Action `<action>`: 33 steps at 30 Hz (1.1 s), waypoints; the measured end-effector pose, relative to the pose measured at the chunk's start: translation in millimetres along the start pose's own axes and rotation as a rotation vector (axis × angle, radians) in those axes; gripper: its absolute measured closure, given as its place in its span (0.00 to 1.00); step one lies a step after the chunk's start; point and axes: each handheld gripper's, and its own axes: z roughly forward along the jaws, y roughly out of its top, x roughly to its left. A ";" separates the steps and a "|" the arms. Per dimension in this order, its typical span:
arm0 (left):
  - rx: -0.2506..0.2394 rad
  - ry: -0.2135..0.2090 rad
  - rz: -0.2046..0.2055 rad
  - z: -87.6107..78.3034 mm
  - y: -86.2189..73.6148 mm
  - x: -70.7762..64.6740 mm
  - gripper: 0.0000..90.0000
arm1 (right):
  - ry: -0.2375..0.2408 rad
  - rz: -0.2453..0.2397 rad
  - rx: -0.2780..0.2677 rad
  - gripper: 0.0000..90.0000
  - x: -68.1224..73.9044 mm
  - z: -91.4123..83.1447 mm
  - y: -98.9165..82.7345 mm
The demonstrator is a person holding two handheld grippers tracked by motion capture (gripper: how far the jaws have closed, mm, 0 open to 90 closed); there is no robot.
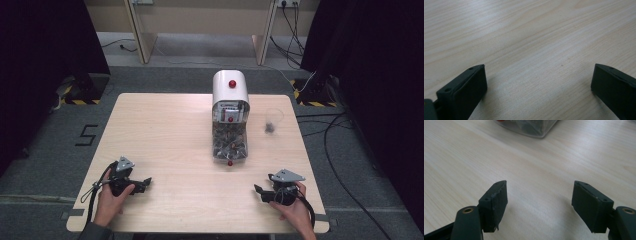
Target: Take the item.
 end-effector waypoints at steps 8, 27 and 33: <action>0.000 0.000 0.000 0.0 0.0 -0.1 0.00 | -0.002 -0.016 0.048 0.30 3.6 -2.7 -5.2; -0.001 0.002 0.000 -0.1 -0.2 -0.2 0.00 | 0.004 -0.020 0.059 0.21 9.7 -6.1 -9.4; -0.001 0.002 0.000 -0.1 -0.2 -0.2 0.00 | 0.006 -0.024 0.059 0.21 9.7 -5.7 -9.3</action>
